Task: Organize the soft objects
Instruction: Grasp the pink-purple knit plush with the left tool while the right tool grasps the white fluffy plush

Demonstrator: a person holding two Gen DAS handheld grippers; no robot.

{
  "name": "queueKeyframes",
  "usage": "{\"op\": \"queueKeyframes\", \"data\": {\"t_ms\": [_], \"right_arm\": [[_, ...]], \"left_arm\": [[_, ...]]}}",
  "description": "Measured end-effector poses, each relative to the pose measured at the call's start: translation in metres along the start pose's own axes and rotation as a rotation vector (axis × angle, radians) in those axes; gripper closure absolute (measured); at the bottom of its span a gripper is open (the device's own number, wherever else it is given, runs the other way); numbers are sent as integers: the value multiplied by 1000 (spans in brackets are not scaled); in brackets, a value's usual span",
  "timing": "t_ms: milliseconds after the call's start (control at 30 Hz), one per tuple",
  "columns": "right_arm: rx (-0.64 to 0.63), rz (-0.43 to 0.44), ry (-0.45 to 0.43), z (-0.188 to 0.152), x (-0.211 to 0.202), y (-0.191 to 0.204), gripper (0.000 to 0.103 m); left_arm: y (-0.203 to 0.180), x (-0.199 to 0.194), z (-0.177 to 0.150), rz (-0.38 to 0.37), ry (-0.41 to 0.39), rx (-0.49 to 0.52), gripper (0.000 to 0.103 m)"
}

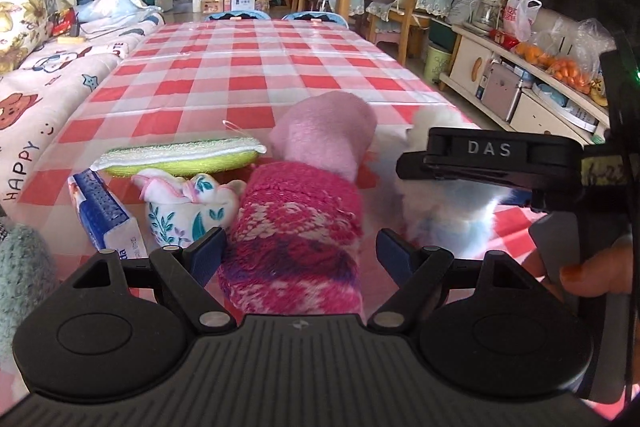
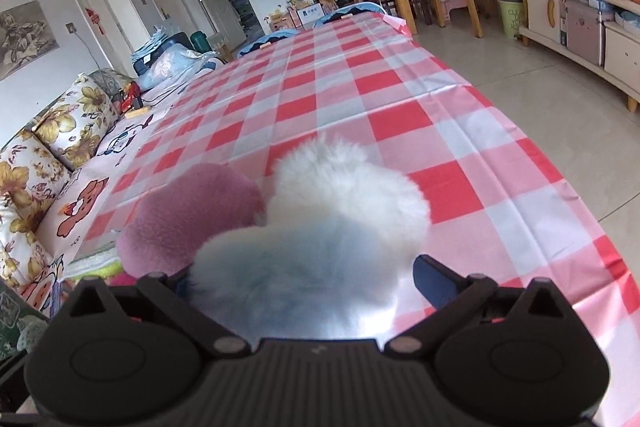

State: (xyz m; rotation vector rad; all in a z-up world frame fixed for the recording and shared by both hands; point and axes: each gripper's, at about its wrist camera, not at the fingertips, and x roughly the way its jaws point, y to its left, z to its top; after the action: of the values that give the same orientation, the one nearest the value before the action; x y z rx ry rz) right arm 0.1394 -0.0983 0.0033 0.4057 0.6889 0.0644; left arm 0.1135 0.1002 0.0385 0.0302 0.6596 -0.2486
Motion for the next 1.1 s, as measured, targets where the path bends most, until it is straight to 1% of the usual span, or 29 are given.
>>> {"op": "queueKeyframes", "data": {"t_ms": [167, 233, 267, 333, 367, 433, 467, 600, 900, 1100], "right_arm": [[-12, -3, -14, -2, 2, 0, 2], [-13, -12, -20, -3, 3, -1, 6], [-12, -12, -24, -3, 3, -1, 8], [-10, -14, -26, -1, 3, -2, 21], [-2, -11, -22, 0, 3, -2, 24], [10, -6, -9, 2, 3, -3, 41], [8, -5, -2, 3, 4, -3, 43], [-5, 0, 11, 2, 2, -3, 45], [-77, 5, 51, -4, -11, 5, 47], [-118, 5, 44, -4, -28, 15, 47]], "left_arm": [[5, 7, -2, 9, 18, 1, 3], [8, 9, -4, 9, 33, 0, 5], [9, 10, -5, 8, 39, -2, 8], [12, 10, -7, 8, 48, -7, 9], [12, 9, -7, 3, 46, -10, 10], [15, 8, -8, -3, 45, -18, 12], [15, 8, -8, -4, 44, -20, 14], [14, 4, -10, -1, 36, -20, 17], [15, -8, -19, -12, 47, -31, 18], [21, -19, -26, -17, 54, -54, 18]]}}
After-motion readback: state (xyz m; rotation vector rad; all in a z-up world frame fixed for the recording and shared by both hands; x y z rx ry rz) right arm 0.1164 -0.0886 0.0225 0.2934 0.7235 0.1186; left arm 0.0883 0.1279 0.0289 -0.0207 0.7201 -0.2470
